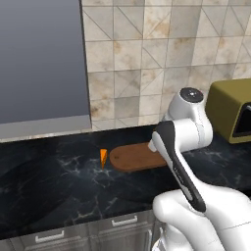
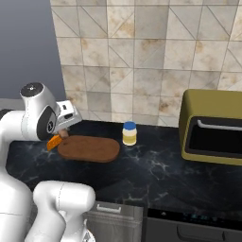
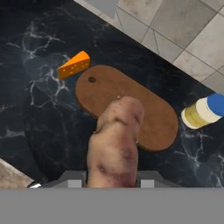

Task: Retrieve the reheated potato from the microwave, then place the potato, cheese, and condiment on the cutting board.

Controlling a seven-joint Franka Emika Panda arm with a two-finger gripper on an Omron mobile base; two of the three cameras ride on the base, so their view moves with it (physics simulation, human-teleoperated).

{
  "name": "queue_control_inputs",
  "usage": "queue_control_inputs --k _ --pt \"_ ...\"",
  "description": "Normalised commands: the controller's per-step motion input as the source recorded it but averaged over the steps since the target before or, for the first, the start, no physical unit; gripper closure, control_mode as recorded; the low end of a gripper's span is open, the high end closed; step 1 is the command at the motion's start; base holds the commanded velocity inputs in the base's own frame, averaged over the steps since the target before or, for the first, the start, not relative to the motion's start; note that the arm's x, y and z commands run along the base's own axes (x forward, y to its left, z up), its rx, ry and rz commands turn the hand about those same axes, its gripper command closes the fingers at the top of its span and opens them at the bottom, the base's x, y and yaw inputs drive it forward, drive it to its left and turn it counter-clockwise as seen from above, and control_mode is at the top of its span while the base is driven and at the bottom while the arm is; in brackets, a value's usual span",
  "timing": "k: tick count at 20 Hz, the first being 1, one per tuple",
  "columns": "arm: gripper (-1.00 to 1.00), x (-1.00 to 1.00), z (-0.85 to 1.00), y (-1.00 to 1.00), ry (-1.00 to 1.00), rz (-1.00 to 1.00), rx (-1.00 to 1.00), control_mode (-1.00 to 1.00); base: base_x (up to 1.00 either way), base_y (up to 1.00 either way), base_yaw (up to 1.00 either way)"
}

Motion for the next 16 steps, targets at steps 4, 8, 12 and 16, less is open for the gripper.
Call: queue_control_inputs --k 4,8,12,16 --pt "1.00 0.53 -0.18 0.27 0.00 -0.17 0.00 -1.00 0.00 0.00 0.00" --pt "1.00 0.42 -0.22 0.27 0.08 -0.13 0.02 -1.00 0.00 0.00 0.00" --pt "1.00 0.05 -0.18 0.05 0.22 0.00 0.21 -1.00 0.00 0.00 0.00" --pt "1.00 0.25 -0.29 0.15 0.26 0.00 0.32 -1.00 0.00 0.00 0.00"
